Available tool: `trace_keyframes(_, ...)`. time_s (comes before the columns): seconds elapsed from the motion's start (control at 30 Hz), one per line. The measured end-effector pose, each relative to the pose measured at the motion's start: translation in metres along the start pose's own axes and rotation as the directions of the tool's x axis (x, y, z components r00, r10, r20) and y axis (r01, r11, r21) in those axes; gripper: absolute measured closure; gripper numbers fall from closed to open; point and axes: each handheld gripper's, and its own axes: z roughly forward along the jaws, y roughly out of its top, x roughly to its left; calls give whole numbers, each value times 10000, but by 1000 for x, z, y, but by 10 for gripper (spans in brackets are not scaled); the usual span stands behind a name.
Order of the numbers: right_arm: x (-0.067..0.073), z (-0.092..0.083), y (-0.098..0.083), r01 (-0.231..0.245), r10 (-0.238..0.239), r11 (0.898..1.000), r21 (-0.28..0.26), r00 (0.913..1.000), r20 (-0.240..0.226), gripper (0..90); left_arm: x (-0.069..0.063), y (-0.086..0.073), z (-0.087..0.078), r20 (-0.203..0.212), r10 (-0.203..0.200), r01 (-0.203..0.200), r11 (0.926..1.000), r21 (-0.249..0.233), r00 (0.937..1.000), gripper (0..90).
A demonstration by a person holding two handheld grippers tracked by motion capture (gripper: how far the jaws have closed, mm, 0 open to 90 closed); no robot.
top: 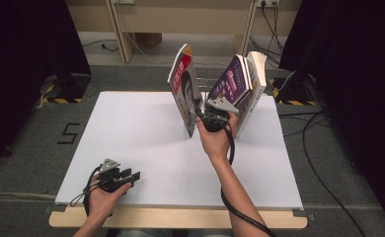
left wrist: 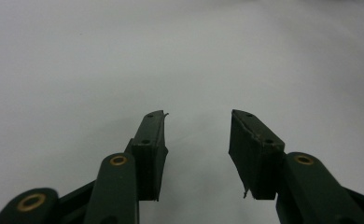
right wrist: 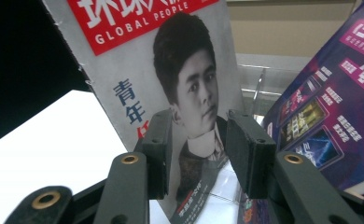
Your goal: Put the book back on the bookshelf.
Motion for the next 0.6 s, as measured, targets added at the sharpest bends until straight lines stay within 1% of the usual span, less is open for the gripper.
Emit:
trace_keyframes(0.23, -7, -3, -4, -107, 106, 9999, 68, 9998, 174, 619, 0, 0, 0, 1, 15, -15, 10000, -7, 10000, 552)
trace_keyframes(0.5, -22, -10, -6, -400, 399, 9992, 7, 9978, 536, 621, -1, 0, 1, -2, 26, -26, 10000, 7, 10000, 552)
trace_keyframes(0.6, -26, -13, -7, -426, 425, 9991, -2, 9972, 609, 621, -1, 0, 1, 1, 28, -28, 10000, 5, 10000, 552)
